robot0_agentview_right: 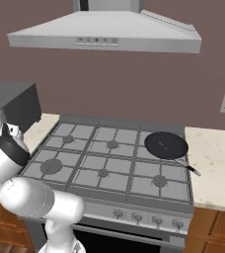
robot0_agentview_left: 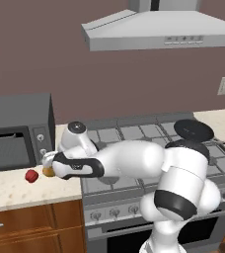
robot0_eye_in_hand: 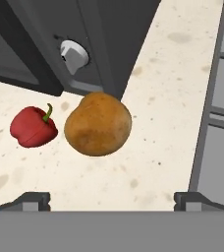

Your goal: Put the bell pepper and potato in the pan. Then turn on the rear right burner and set the heat to medium.

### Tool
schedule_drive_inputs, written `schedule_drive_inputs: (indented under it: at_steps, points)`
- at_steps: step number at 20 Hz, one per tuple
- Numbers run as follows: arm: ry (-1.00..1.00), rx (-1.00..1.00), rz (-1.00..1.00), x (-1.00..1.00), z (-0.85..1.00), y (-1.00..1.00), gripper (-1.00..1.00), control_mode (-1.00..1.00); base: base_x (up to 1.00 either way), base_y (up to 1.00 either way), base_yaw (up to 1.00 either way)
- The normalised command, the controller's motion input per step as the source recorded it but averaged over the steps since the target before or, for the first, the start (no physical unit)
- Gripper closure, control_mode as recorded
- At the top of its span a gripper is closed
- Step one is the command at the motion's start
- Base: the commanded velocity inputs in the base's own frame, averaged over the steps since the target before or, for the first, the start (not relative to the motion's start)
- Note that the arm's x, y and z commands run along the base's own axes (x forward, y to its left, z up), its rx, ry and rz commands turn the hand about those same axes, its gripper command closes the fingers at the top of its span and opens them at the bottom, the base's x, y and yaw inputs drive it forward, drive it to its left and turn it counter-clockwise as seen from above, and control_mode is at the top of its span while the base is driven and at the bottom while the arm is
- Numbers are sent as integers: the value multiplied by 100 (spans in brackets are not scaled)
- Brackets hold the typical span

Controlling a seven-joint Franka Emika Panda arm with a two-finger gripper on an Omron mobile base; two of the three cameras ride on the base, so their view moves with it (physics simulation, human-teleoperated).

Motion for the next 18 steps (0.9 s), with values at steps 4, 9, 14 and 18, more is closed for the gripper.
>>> schedule_drive_inputs:
  at_steps: [4,9,14,18]
  points:
    - [0,0,0,2,-21,14,-100,-100,0,0,0]
    - [0,0,0,0,-30,18,-100,-100,0,0,0]
    - [0,0,0,4,-25,17,-100,-100,0,0,0]
    - [0,0,0,14,-1,11,-100,-100,0,0,0]
